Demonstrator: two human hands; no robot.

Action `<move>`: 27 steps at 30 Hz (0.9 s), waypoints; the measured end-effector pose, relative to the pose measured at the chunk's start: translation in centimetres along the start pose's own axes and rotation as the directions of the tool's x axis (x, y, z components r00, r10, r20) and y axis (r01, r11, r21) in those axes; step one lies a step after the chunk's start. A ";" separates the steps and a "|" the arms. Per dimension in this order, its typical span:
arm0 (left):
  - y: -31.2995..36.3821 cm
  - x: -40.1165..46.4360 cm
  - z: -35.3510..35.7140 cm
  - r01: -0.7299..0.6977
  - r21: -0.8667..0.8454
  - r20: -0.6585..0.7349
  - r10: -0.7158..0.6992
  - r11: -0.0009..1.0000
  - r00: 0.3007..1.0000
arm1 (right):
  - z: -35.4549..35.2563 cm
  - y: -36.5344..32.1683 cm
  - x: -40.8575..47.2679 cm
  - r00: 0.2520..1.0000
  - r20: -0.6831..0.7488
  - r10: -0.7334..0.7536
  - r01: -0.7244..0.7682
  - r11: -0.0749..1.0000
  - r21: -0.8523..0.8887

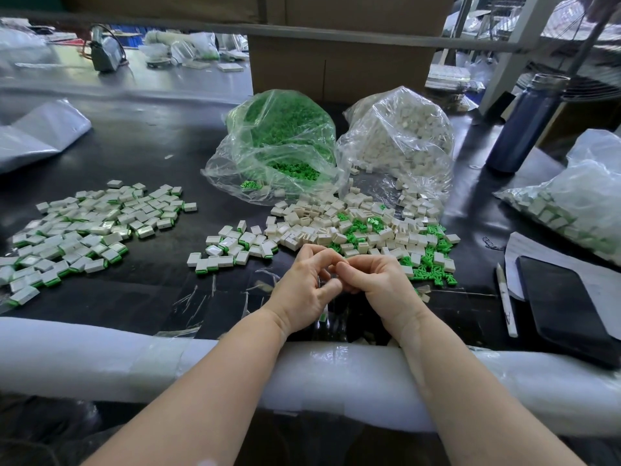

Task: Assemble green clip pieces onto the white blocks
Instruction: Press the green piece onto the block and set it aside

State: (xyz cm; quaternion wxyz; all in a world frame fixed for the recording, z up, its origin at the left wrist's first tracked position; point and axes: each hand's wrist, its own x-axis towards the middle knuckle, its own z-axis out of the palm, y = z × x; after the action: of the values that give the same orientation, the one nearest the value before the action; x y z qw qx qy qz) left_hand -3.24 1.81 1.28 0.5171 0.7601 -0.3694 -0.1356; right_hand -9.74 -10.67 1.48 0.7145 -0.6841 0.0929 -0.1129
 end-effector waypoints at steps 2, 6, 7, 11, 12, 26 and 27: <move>0.0 0.0 0.0 -0.002 0.007 0.005 0.002 1.000 1.000 | 0.0 -0.1 -0.1 1.000 -0.004 0.013 -0.012 1.000 0.017; -0.1 0.0 0.0 -0.005 0.046 0.015 0.004 0.999 1.000 | 0.0 -0.3 -0.2 0.999 -0.014 0.032 -0.032 0.999 0.016; -0.2 0.0 0.0 -0.003 0.053 0.017 0.002 0.999 1.000 | 0.1 -0.3 -0.2 0.999 -0.017 0.037 -0.037 0.999 0.020; -0.3 0.1 0.1 0.000 0.064 0.018 -0.002 0.998 1.000 | 0.0 -0.3 -0.2 0.999 -0.023 0.044 -0.044 0.999 0.025; -0.3 0.1 0.1 0.001 0.066 0.018 -0.002 0.998 1.000 | 0.0 -0.3 -0.1 0.999 -0.023 0.044 -0.043 0.999 0.024; -0.4 0.2 0.0 -0.005 -0.065 -0.071 0.000 0.998 0.997 | 0.3 -0.1 0.1 0.998 -0.048 -0.032 0.032 0.999 0.001; -0.4 0.2 -0.1 -0.003 -0.063 -0.085 -0.002 0.998 0.996 | 0.3 -0.1 0.1 0.997 -0.076 -0.028 0.031 0.999 0.027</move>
State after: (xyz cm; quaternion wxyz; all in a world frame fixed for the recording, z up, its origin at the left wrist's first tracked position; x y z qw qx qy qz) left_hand -2.88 1.76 0.98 0.5562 0.7483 -0.3428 -0.1147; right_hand -9.55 -10.45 1.63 0.7183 -0.6705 0.1083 -0.1507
